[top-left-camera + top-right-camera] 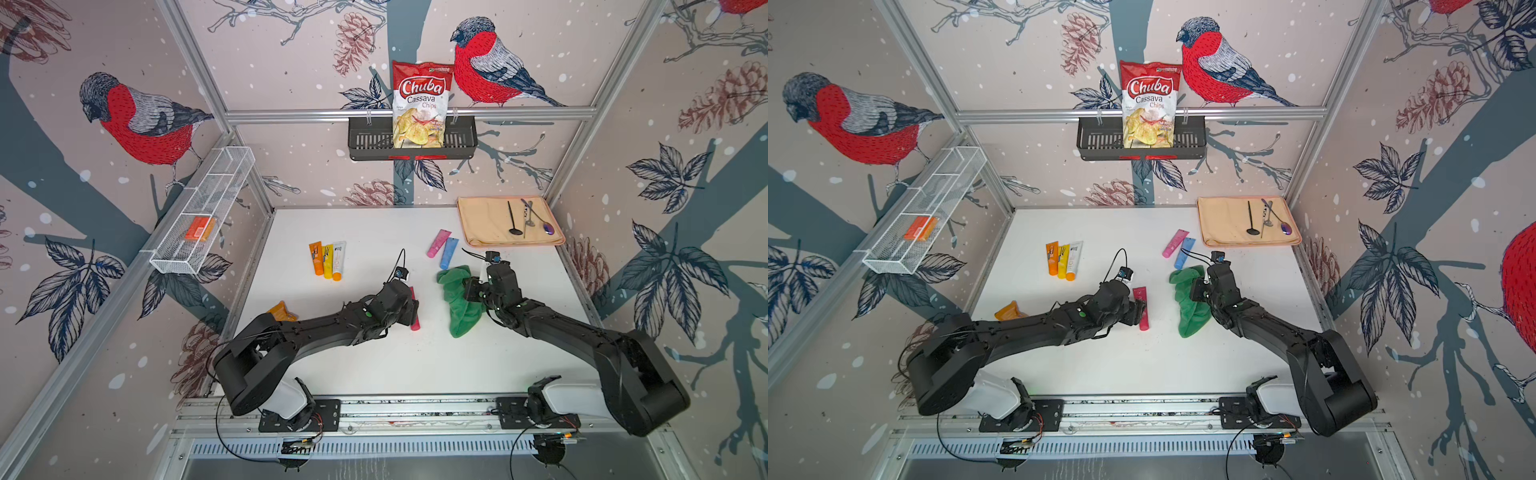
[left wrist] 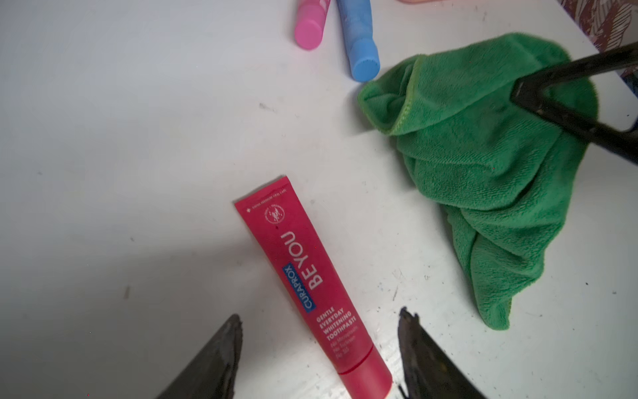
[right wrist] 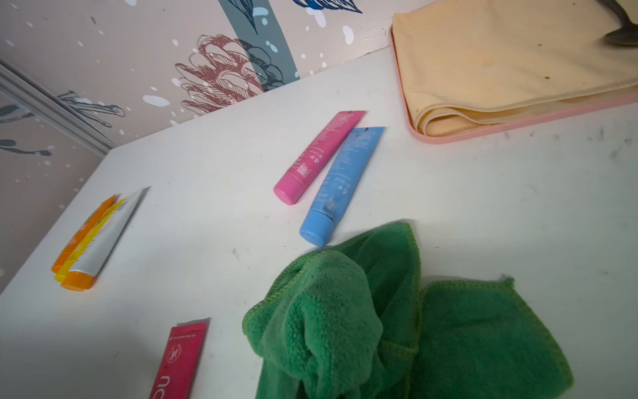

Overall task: Wipe the surface of the toothpaste tube
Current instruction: Adjust the toothpaste at the center of the board.

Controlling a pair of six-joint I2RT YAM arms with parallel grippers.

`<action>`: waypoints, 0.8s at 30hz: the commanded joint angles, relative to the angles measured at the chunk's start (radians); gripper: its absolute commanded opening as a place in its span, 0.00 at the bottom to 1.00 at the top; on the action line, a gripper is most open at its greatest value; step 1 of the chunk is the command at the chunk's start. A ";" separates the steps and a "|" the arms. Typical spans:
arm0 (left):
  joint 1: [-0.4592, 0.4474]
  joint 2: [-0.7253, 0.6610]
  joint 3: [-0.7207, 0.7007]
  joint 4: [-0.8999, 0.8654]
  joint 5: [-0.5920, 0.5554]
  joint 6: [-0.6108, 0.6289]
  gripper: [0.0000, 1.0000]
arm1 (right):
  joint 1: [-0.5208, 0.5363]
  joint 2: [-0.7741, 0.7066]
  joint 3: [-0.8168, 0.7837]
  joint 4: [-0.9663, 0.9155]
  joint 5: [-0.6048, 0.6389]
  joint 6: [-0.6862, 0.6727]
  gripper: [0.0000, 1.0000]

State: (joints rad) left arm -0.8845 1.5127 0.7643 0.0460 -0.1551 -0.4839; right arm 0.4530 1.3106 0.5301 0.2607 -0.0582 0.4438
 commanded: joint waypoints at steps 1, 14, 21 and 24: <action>0.017 0.046 0.011 -0.054 0.085 -0.088 0.69 | -0.007 -0.019 -0.014 0.075 -0.008 0.009 0.00; 0.041 0.243 0.109 -0.044 0.167 -0.111 0.56 | -0.008 -0.034 -0.028 0.085 -0.017 0.007 0.00; -0.015 0.354 0.253 -0.213 0.093 -0.045 0.36 | -0.008 -0.045 -0.035 0.090 -0.015 0.006 0.00; -0.020 0.347 0.251 -0.218 0.082 -0.037 0.26 | -0.009 -0.047 -0.035 0.089 -0.015 0.007 0.00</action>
State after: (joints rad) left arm -0.8993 1.8545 1.0164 -0.0437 -0.0628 -0.5488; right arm 0.4446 1.2697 0.4957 0.3054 -0.0765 0.4473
